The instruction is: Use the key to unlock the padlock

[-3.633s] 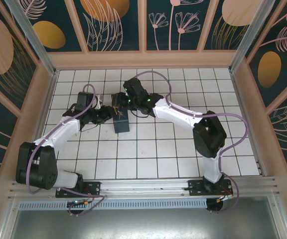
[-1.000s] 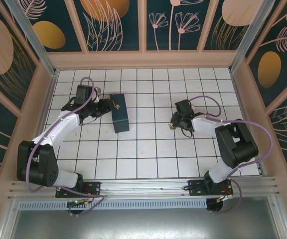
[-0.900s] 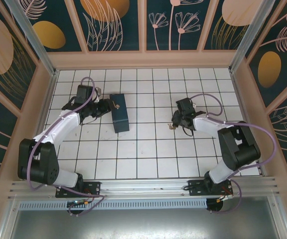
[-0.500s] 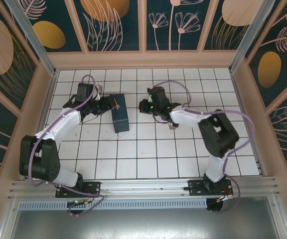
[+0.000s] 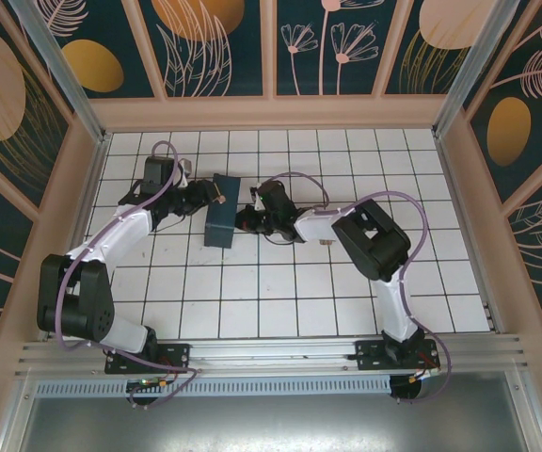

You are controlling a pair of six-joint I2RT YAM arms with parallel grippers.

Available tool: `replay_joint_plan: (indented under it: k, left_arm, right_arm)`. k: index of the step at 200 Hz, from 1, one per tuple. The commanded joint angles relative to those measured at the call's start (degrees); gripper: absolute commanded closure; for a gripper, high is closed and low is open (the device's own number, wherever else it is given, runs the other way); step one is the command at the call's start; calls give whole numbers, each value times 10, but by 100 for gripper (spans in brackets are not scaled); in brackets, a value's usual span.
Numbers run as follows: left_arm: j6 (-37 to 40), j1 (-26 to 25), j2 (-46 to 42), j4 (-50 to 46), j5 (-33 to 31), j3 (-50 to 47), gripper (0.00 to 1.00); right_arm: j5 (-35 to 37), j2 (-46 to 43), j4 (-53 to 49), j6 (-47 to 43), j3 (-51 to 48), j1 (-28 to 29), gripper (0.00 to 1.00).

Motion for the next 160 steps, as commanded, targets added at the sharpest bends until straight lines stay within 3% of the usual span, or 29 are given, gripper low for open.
replay_joint_plan:
  k: [1, 32, 76, 115, 160]
  left_arm:
    - [-18, -4, 8, 14, 42, -9, 58]
    - [-18, -4, -1, 8, 41, -9, 58]
    - [-45, -5, 22, 55, 44, -40, 59]
    - [-46, -5, 31, 56, 29, -27, 59]
    - [-22, -4, 20, 19, -12, -1, 59]
  right_arm:
    - [-18, 32, 63, 28, 45, 13, 100]
    - [-7, 70, 30, 29, 97, 8, 97]
    - [71, 46, -114, -13, 101, -13, 73]
    - [148, 0, -186, -38, 54, -34, 70]
    - [297, -18, -332, -105, 97, -22, 64]
